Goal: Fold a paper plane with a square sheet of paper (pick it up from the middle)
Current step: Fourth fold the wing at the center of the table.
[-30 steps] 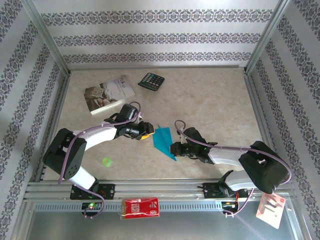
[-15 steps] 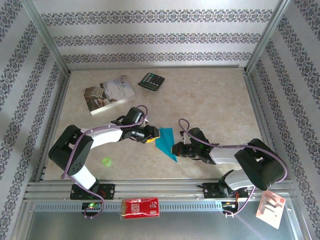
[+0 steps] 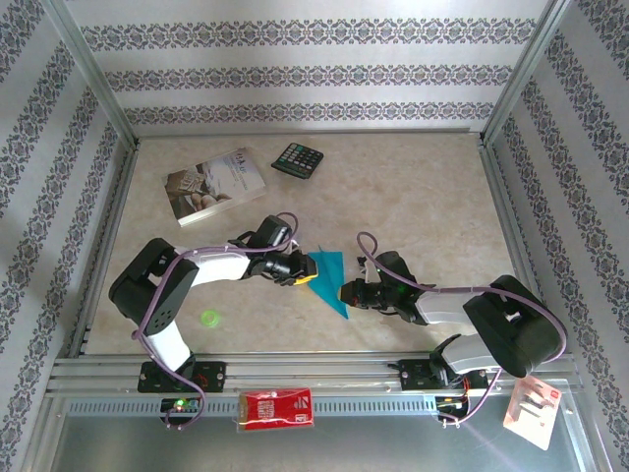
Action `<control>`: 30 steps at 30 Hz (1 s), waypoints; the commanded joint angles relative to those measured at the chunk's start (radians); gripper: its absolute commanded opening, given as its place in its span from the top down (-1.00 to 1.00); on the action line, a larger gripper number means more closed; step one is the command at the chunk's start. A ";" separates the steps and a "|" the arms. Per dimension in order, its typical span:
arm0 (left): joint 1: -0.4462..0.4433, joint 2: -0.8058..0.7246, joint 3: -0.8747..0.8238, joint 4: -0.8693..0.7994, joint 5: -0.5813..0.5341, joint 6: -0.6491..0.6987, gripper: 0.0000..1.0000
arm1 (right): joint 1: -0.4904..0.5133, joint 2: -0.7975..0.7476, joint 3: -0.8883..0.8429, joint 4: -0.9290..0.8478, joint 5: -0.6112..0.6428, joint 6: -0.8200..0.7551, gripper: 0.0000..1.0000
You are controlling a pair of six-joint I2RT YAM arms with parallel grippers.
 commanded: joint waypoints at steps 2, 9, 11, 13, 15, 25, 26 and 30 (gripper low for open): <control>-0.018 0.034 0.038 0.077 0.010 -0.026 0.55 | -0.013 0.000 -0.018 0.036 -0.030 0.000 1.00; -0.020 0.089 0.076 0.035 -0.028 0.015 0.65 | -0.031 0.027 -0.025 0.064 -0.049 -0.001 1.00; -0.020 0.098 0.075 0.014 -0.045 0.033 0.68 | -0.032 0.033 -0.031 0.087 -0.052 0.011 1.00; -0.020 0.100 0.066 -0.001 -0.060 0.044 0.70 | -0.032 0.039 -0.036 0.105 -0.051 0.022 1.00; -0.020 0.100 0.057 -0.018 -0.075 0.055 0.71 | -0.032 0.042 -0.041 0.119 -0.047 0.032 1.00; -0.020 0.080 0.000 -0.055 -0.110 0.074 0.74 | -0.032 0.026 -0.059 0.128 -0.032 0.042 1.00; -0.020 0.075 -0.009 -0.056 -0.111 0.071 0.74 | -0.033 0.027 -0.057 0.123 -0.033 0.036 1.00; -0.024 0.049 -0.041 -0.056 -0.119 0.065 0.75 | -0.037 0.042 -0.047 0.110 -0.037 0.013 1.00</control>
